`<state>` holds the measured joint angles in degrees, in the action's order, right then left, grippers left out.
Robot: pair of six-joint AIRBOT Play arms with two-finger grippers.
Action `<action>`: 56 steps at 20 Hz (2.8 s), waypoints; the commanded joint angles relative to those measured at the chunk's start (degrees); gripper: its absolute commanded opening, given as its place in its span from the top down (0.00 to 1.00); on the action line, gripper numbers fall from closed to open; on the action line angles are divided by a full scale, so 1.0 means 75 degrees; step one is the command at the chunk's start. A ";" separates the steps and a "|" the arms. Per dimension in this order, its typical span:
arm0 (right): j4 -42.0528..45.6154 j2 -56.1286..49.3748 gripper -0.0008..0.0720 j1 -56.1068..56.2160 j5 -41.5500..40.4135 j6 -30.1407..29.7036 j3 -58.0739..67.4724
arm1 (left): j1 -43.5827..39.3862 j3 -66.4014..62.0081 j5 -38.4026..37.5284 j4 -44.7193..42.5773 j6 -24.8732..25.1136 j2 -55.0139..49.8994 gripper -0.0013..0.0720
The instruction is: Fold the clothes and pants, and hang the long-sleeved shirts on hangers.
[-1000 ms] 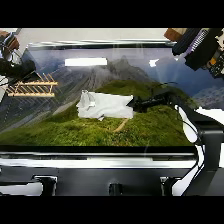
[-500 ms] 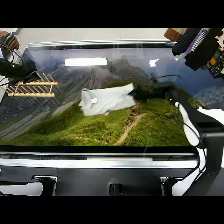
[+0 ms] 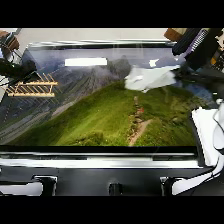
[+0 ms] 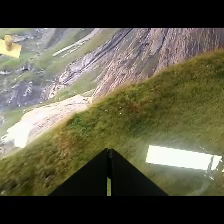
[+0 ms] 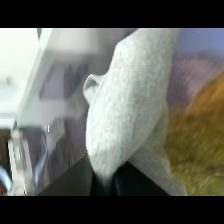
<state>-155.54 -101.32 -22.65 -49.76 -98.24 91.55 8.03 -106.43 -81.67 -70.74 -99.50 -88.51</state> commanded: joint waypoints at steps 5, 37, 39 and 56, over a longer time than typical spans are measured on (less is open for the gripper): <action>0.1105 0.0848 0.94 -0.1996 0.0650 0.1816 0.0052 | -0.0003 -0.0003 0.0000 0.0003 -0.0061 -0.0003 0.96; 0.8451 0.4039 0.94 -0.2098 -0.3713 0.6129 0.0052 | -0.0233 -0.0003 -0.1195 0.0026 -0.0105 0.0009 0.96; 0.8830 0.4229 0.94 -0.2098 -0.4060 0.5968 0.0050 | -0.0233 -0.0003 -0.1192 0.0026 -0.0108 0.0009 0.96; 1.2217 0.4269 0.94 -0.2098 -0.4523 0.4753 -0.4010 | -0.0227 -0.0003 -0.1189 0.0020 -0.0105 0.0006 0.96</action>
<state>-68.75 -69.34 -38.35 -83.57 -62.43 65.73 6.31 -106.43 -90.63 -70.57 -100.29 -88.49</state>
